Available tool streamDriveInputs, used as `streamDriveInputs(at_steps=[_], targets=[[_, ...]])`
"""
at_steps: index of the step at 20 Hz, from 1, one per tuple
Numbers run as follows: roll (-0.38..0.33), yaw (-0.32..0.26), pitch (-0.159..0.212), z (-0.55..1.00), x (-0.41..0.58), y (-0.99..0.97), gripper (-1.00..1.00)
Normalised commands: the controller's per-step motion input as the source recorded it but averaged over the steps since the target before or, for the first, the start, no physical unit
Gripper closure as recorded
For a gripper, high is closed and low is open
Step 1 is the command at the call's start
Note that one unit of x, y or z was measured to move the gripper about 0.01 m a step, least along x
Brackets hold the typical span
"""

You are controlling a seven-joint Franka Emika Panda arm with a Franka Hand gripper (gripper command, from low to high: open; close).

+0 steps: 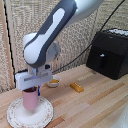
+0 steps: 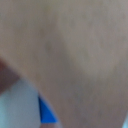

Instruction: Please focus on the pink mug and carefully direct your gripper towards it. Gently take hold of the pink mug using your grasping instrument. Exercise caution as you elevate the pink mug off the tabletop. Shift the pink mug so it is above the white platter. With precision, slowly place the pink mug onto the white platter.

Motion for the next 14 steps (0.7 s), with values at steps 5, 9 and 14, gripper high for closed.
streamDriveInputs(at_steps=[5,9,14], targets=[[-0.120,0.101,-0.074,-0.17,0.162,0.11,1.00],[-0.003,0.100,-0.137,0.08,0.171,-0.03,-1.00],[0.010,0.092,-0.067,0.23,0.061,-0.01,-1.00]])
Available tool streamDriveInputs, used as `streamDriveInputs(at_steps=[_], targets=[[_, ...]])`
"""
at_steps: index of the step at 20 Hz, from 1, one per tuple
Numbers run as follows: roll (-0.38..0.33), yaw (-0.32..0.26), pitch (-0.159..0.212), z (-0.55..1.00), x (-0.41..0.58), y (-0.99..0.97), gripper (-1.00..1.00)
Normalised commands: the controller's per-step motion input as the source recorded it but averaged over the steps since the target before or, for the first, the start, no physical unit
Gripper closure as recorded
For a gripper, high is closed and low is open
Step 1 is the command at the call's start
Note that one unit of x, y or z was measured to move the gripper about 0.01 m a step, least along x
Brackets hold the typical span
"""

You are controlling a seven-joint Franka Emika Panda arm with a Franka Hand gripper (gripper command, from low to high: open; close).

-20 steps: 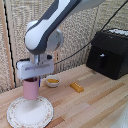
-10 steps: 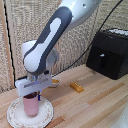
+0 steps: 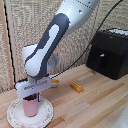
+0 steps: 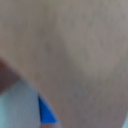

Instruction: Please focus on the pink mug and carefully direct your gripper towards it. Gently take hold of the pink mug using your grasping instrument. Exercise caution as you elevate the pink mug off the tabletop. Shift the pink mug so it is above the white platter. With precision, slowly place the pink mug onto the white platter.

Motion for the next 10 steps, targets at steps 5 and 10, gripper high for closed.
streamDriveInputs(at_steps=[5,10], targets=[[0.018,0.093,0.000,0.35,0.052,-0.10,-1.00],[0.030,0.018,0.002,0.67,0.013,-0.24,-1.00]])
